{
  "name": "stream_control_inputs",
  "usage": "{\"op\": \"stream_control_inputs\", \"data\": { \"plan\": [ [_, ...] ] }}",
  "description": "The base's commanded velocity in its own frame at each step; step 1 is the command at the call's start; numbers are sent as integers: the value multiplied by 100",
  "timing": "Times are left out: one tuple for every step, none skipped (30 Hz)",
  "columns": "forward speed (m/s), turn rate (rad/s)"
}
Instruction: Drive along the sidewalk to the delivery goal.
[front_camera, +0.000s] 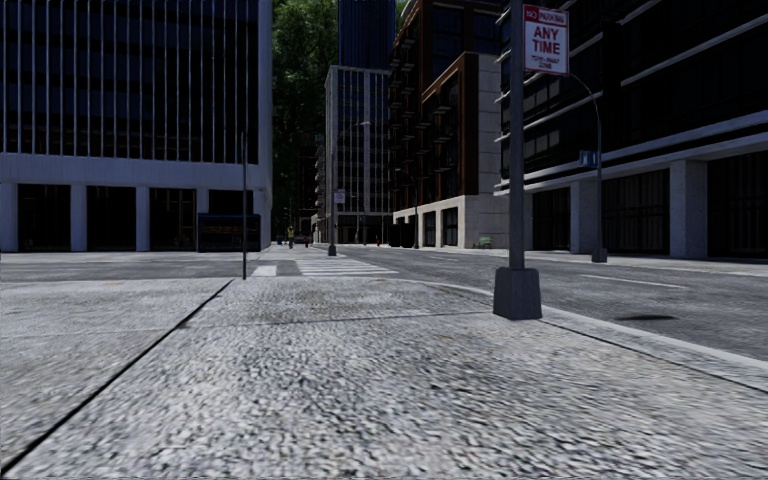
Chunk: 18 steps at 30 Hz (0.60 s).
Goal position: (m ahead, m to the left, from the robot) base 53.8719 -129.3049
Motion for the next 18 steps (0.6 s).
{"op": "stream_control_inputs", "data": {
  "plan": [
    [200,0],
    [200,0],
    [200,0],
    [200,0],
    [200,0],
    [200,0],
    [200,0],
    [200,0],
    [200,0],
    [200,0],
    [200,0],
    [200,0],
    [200,0],
    [200,0],
    [200,0],
    [200,0],
    [200,0],
    [200,0]
  ]
}}
